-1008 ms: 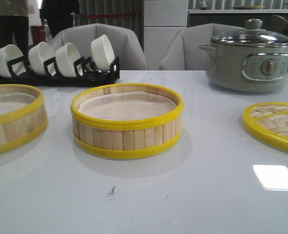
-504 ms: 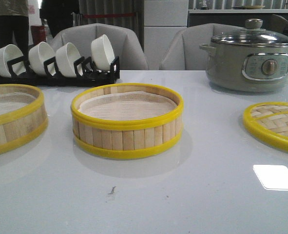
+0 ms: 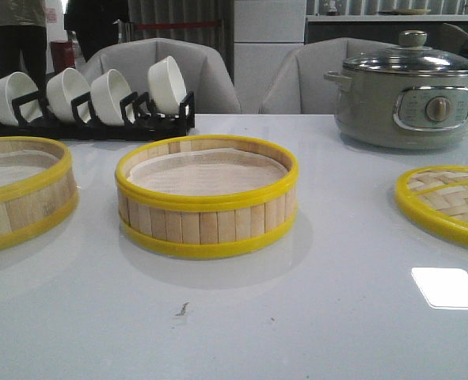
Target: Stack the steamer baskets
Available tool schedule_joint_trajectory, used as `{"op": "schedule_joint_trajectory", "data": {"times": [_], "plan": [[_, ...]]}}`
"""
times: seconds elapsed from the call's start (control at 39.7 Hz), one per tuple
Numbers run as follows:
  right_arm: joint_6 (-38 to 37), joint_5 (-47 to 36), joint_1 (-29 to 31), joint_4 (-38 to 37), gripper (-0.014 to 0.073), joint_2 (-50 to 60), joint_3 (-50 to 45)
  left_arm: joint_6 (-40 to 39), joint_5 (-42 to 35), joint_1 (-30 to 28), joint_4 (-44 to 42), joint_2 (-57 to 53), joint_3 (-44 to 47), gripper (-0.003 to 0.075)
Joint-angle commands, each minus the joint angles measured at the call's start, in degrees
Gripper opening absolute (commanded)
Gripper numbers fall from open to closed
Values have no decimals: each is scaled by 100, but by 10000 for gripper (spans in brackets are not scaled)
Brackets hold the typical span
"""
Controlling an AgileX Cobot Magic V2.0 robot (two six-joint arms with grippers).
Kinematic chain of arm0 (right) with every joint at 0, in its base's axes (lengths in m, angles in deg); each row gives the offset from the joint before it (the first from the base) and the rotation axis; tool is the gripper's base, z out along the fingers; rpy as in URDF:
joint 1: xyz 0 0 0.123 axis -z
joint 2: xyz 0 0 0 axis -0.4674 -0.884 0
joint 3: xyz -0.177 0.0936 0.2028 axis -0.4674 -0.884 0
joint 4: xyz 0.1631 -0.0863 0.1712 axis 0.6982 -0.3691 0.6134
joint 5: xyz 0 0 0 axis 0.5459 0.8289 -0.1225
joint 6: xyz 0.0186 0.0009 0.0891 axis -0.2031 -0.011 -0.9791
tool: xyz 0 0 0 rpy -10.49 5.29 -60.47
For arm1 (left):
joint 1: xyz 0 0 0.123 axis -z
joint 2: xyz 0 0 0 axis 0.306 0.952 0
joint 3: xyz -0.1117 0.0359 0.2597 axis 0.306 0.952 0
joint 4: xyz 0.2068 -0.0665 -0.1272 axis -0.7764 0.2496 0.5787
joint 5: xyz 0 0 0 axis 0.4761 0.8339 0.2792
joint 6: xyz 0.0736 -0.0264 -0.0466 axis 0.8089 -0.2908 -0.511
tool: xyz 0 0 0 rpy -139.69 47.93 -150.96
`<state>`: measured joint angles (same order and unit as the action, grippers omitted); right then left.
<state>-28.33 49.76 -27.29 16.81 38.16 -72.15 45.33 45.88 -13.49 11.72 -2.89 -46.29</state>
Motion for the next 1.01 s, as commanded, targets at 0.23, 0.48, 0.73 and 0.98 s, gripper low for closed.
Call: {"op": "schedule_joint_trajectory", "data": {"times": [0.23,0.48,0.73,0.98], "plan": [[52,-498,17,-50,344,122,85,2,-410,36,-69,-52,-202,85],[52,-498,17,-50,344,122,85,2,-396,36,-69,-52,-202,85],[52,-676,17,-50,344,122,85,2,-396,36,-93,-52,-202,85],[105,-1042,17,-153,344,122,101,2,-396,36,-95,-52,-202,85]]}}
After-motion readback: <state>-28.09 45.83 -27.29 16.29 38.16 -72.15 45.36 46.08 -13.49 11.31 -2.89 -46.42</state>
